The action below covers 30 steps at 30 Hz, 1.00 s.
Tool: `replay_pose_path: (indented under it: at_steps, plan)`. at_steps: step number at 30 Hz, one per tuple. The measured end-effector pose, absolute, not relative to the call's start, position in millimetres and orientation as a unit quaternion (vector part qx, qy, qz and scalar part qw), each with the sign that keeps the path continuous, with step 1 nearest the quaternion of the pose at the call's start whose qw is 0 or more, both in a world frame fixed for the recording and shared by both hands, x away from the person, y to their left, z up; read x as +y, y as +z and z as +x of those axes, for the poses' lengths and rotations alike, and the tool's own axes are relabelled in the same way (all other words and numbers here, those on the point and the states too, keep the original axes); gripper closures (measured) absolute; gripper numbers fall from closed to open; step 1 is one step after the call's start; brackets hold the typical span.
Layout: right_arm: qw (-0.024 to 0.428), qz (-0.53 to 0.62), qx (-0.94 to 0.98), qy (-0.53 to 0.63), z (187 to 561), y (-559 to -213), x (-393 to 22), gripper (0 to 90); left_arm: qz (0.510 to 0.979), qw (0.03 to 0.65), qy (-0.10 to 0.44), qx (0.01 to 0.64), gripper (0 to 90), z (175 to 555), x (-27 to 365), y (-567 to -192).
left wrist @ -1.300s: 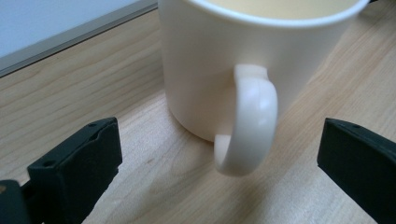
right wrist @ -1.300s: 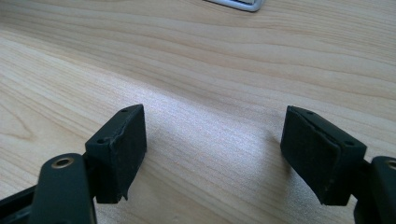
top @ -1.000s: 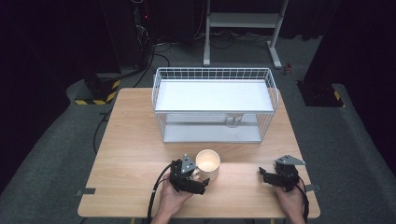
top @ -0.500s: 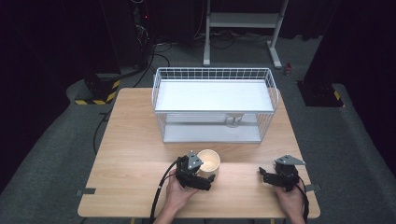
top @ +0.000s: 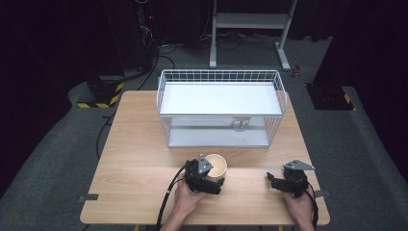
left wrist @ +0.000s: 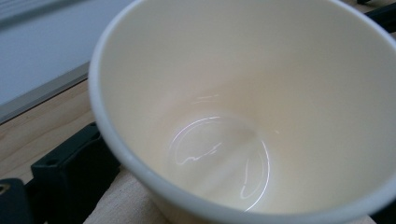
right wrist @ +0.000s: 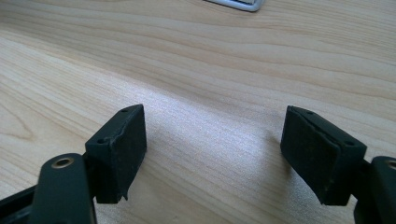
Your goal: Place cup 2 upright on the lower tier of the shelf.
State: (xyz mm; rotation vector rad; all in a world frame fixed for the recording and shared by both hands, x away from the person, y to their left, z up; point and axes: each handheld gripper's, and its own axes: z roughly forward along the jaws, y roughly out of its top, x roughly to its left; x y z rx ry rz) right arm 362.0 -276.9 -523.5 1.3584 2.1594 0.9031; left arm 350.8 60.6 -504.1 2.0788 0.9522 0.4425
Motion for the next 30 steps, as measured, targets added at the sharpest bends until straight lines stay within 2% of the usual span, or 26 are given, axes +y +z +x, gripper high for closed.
replay_pose_path:
  at_steps: [8,30]
  plan:
    - [0.214,0.489,0.780,0.326,361.5,-523.5,-276.1,22.6,0.817,0.395,0.194,0.373,8.1,348.2,54.3,-504.6]
    - [0.213,0.489,0.780,0.326,361.5,-523.5,-276.1,22.6,0.810,0.398,0.197,0.383,8.5,351.6,60.2,-499.9]
